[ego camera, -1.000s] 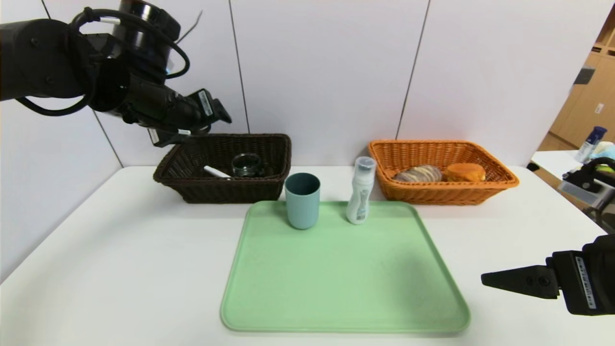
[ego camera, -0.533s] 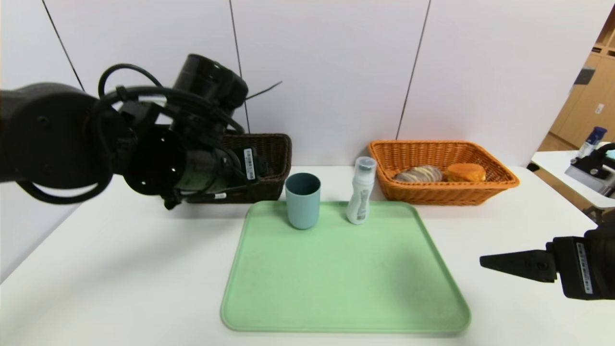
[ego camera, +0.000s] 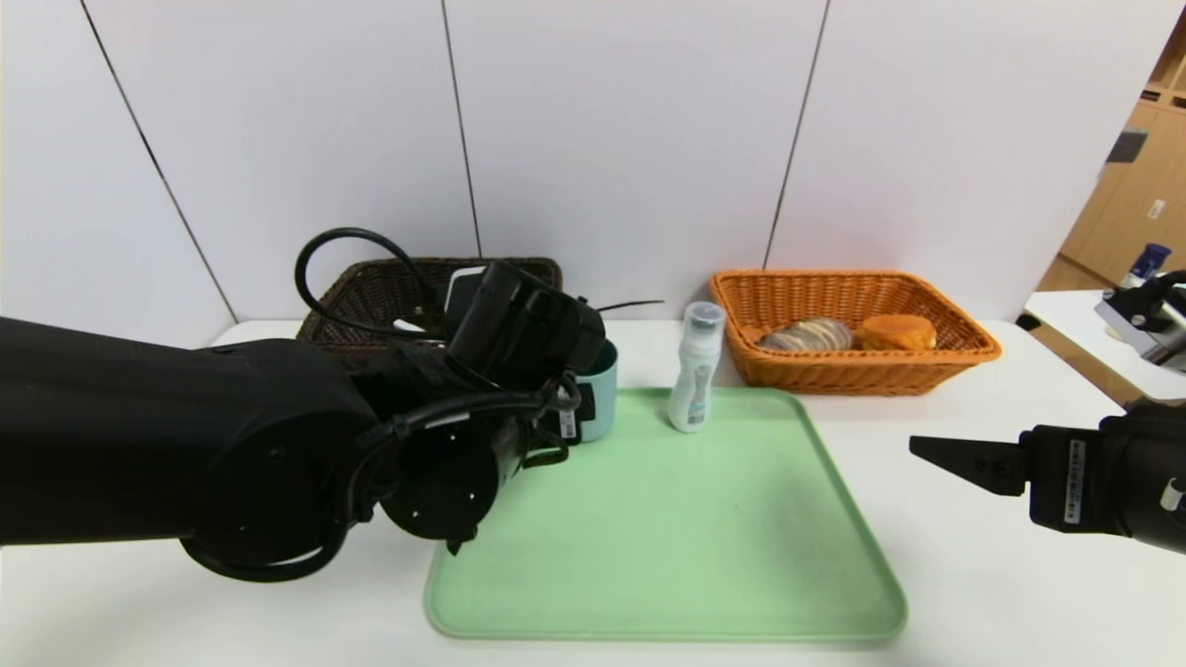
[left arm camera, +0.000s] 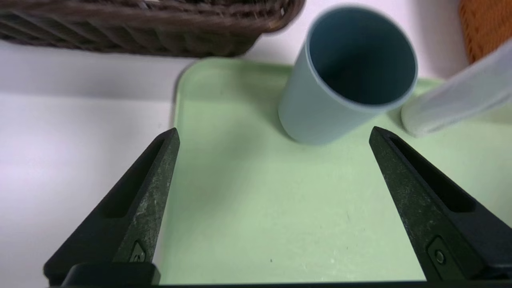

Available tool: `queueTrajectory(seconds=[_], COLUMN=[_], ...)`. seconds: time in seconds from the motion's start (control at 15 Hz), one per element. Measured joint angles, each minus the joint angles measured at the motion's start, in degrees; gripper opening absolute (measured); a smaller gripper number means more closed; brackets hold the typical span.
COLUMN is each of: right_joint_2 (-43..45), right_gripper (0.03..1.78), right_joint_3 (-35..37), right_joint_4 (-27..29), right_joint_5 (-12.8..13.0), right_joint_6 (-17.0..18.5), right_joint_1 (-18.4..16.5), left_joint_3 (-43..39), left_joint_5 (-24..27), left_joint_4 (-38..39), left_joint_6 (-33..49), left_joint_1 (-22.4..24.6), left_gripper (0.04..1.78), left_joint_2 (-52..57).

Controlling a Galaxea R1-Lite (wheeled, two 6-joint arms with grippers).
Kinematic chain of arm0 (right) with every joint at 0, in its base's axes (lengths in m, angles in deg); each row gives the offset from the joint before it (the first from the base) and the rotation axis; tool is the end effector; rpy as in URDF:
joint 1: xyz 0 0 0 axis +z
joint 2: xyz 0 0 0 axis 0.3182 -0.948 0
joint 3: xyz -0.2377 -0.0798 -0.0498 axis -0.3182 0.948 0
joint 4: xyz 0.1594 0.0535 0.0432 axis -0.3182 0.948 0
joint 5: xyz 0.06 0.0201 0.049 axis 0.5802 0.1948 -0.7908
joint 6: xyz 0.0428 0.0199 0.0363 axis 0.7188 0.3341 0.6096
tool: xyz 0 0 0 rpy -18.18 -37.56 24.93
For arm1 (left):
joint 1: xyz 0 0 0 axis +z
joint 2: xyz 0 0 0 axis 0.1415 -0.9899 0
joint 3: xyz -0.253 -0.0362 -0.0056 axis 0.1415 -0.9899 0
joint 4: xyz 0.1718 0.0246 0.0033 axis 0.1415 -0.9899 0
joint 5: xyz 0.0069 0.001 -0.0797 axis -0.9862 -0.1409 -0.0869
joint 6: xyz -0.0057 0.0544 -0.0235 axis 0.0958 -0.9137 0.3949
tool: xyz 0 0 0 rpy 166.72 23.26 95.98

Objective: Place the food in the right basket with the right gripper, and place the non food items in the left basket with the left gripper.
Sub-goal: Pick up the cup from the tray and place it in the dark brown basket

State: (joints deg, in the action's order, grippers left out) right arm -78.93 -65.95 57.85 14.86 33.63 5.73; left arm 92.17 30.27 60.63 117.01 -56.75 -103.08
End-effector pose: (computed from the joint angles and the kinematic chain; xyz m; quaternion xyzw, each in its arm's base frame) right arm 0.1799 0.0700 0.1651 0.0775 0.2887 0.0733 0.9514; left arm 0.2433 -0.2226 0.1467 -0.0884 0.2437 -0.0299 0.9654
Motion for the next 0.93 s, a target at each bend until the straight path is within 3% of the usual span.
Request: queueTrajectory(seconds=[0.2, 0.73, 0.93], right_joint_2=[-0.11, -0.96, -0.57], right_gripper=[1.71, 1.71, 1.71], right_joint_3=[1.32, 2.28, 2.40], right_joint_4=[-0.11, -0.07, 0.00], right_joint_5=[-0.37, -0.94, -0.94], right_joint_6=[0.11, 0.05, 0.00], right_joint_1=[-0.12, -0.15, -0.15], left_joint_3=[-2.58, -14.67, -15.52], left_joint_5=[-1.71, -7.25, -7.23], left_joint_4=[6.12, 35.12, 37.49], left_joint_6=[-1.24, -13.73, -13.68], left_joint_1=[-2.40, -4.11, -5.77], left_gripper=[1.67, 1.69, 1.69], left_joint_2=[-2.46, -9.57, -10.47])
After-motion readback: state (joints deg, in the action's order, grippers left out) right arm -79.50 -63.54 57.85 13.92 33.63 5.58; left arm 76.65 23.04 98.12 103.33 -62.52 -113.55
